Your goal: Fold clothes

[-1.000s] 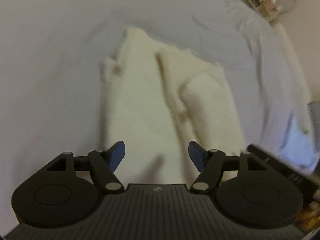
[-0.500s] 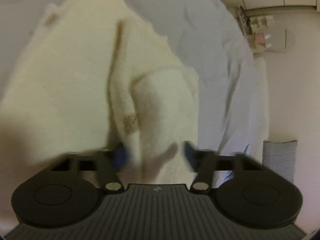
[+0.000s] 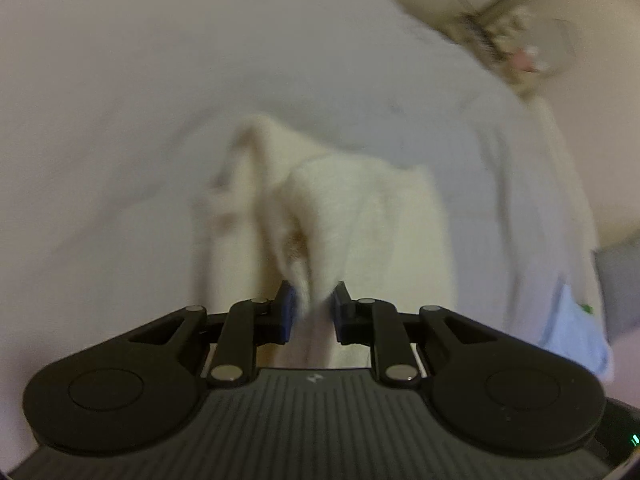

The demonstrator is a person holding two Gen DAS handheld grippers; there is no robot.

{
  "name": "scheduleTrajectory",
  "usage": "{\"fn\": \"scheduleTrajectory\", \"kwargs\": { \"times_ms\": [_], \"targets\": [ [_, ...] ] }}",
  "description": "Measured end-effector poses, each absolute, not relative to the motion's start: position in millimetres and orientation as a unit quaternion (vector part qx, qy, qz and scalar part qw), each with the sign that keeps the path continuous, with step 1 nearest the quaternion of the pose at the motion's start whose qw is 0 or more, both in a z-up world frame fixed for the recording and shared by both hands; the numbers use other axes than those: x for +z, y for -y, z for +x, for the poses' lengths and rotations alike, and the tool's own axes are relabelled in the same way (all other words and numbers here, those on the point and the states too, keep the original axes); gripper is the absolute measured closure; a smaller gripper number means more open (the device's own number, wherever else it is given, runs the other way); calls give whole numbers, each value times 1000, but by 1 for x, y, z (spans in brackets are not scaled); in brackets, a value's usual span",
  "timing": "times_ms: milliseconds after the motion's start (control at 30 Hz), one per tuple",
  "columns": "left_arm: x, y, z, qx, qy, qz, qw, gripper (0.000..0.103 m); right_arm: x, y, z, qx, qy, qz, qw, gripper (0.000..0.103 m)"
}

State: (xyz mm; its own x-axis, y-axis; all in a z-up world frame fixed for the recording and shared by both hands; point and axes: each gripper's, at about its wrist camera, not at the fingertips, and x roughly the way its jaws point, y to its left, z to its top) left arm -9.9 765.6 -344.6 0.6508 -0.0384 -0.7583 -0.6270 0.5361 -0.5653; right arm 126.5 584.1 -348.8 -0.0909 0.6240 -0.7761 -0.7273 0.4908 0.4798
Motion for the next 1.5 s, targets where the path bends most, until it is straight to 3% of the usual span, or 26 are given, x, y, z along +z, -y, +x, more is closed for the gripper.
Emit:
{"fn": "scheduleTrajectory", "kwargs": {
  "times_ms": [133, 233, 400, 433, 467, 533, 667, 767, 933, 1200, 1333, 1500],
  "targets": [
    [-332, -759, -24, 184, -347, -429, 814, 92, -348, -607, 102, 528, -523, -96, 662, 64],
    [-332, -762, -27, 184, -344, -430, 814, 101, -350, -615, 95, 533, -521, -110, 658, 63],
    [-353, -776, -31, 169, -348, -479, 788, 93, -345, -620, 99, 520, -530, -98, 663, 63],
    [-354, -777, -32, 162, -339, -492, 785, 79, -340, -618, 103, 517, -529, -90, 667, 63],
    [-355, -779, -34, 158, -332, -503, 782, 57, -335, -615, 108, 512, -525, -83, 675, 63],
    [-360, -779, -32, 177, -339, -493, 781, 49, -325, -604, 117, 499, -513, -69, 695, 57],
    [-371, -782, -31, 172, -341, -511, 770, 51, -327, -588, 139, 458, -512, -61, 724, 55],
    [-362, -779, -24, 179, -342, -488, 783, 64, -334, -579, 149, 420, -524, -44, 740, 54],
    [-337, -771, -18, 190, -338, -434, 813, 63, -346, -563, 156, 389, -555, 9, 735, 53],
    [-376, -778, 4, 156, -372, -475, 782, 66, -353, -572, 162, 398, -567, 15, 721, 48],
    [-377, -778, 6, 148, -370, -477, 783, 74, -360, -572, 166, 403, -577, 24, 710, 48],
    [-376, -777, 10, 150, -376, -469, 785, 74, -358, -575, 162, 404, -577, 14, 710, 47]
  ]
}}
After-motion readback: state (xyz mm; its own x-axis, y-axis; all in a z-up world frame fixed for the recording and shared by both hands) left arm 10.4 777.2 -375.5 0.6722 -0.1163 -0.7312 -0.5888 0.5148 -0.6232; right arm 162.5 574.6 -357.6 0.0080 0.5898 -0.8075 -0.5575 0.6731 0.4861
